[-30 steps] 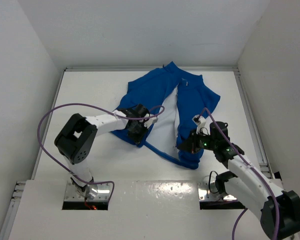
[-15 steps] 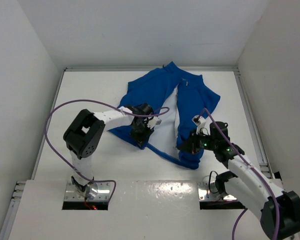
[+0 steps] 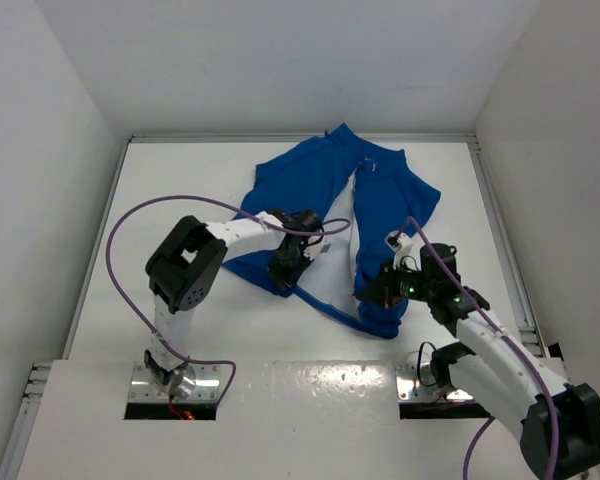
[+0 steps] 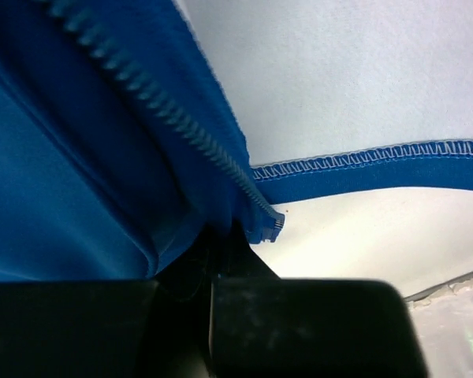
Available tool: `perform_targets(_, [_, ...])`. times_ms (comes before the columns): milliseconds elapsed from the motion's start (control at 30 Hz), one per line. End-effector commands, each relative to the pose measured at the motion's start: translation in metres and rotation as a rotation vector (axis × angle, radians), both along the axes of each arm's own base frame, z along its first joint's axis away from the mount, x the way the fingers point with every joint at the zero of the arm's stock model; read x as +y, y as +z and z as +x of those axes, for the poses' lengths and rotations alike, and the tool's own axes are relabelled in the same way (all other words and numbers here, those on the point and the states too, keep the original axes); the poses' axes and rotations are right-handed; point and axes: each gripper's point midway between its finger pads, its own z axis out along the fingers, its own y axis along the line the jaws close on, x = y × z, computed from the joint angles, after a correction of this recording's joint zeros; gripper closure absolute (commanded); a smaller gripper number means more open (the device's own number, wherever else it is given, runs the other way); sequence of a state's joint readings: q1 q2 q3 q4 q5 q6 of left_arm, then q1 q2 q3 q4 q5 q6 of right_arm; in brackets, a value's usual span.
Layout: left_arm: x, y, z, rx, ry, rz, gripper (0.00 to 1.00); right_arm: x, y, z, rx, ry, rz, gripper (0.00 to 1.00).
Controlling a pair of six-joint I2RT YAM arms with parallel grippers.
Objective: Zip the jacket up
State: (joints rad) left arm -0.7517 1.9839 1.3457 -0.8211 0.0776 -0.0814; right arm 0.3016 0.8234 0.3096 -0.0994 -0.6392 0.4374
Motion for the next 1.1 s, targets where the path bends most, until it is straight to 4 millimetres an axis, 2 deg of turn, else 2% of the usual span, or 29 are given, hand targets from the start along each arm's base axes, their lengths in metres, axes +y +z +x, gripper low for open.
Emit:
perform_targets(0, [0.001,-0.022,-0.004,0.054,0.041,-0.02,1.0,0.001,0.022,0.011,-0.094,0.014,0.003,1.0])
perform_targets(33, [0.001,-0.016,-0.001,0.054,0.038,-0.048,1.0,0.001,0.02,0.009,-0.086,0.015,0.003,1.0])
perform_targets(167, [-0.009,0.032,0.018,-0.01,0.08,-0.272,1.0,0.001,0.022,0.009,-0.106,0.025,0.001,1.0])
perform_targets(200, [-0.011,0.061,0.02,-0.058,0.093,-0.357,1.0,0.001,0.023,0.009,-0.11,0.028,0.003,1.0])
perform_targets(233, [-0.012,0.079,0.034,-0.124,0.113,-0.408,1.0,0.002,0.024,0.007,-0.115,0.041,0.008,1.0])
perform_targets(267, [-0.014,0.093,0.035,-0.152,0.138,-0.443,1.0,0.003,0.024,0.007,-0.114,0.044,0.011,1.0])
perform_targets(300, [-0.01,0.11,0.045,-0.217,0.176,-0.464,1.0,0.004,0.025,0.007,-0.129,0.059,0.01,1.0])
perform_targets(333, [-0.011,0.136,0.047,-0.292,0.201,-0.525,1.0,0.005,0.028,0.008,-0.132,0.062,0.02,1.0])
perform_targets(433, [-0.019,0.177,0.048,-0.363,0.254,-0.682,1.0,0.01,0.032,0.01,-0.154,0.083,0.042,1.0])
perform_targets(467, [-0.023,0.184,0.044,-0.346,0.26,-0.72,1.0,0.015,0.04,0.014,-0.194,0.092,0.065,1.0])
perform_targets(533, [-0.029,0.193,0.042,-0.331,0.271,-0.765,1.0,0.019,0.043,0.016,-0.2,0.096,0.083,1.0])
perform_targets(567, [-0.033,0.197,0.044,-0.335,0.272,-0.789,1.0,0.025,0.053,0.022,-0.242,0.1,0.113,1.0])
perform_targets(633, [-0.035,0.196,0.041,-0.318,0.257,-0.804,1.0,0.031,0.057,0.024,-0.24,0.104,0.136,1.0])
perform_targets(667, [-0.037,0.2,0.043,-0.334,0.252,-0.819,1.0,0.035,0.069,0.032,-0.293,0.095,0.16,1.0])
perform_targets(767, [-0.047,0.211,0.041,-0.296,0.277,-0.889,1.0,0.041,0.076,0.04,-0.333,0.085,0.171,1.0])
perform_targets(833, [-0.051,0.213,0.041,-0.248,0.323,-0.921,1.0,0.045,0.079,0.042,-0.381,0.095,0.163,1.0])
perform_targets(967, [-0.06,0.205,0.031,-0.152,0.347,-0.972,1.0,0.051,0.082,0.043,-0.45,0.119,0.146,1.0])
perform_targets(1067, [-0.063,0.213,0.031,-0.171,0.345,-1.028,1.0,0.056,0.085,0.039,-0.456,0.152,0.163,1.0])
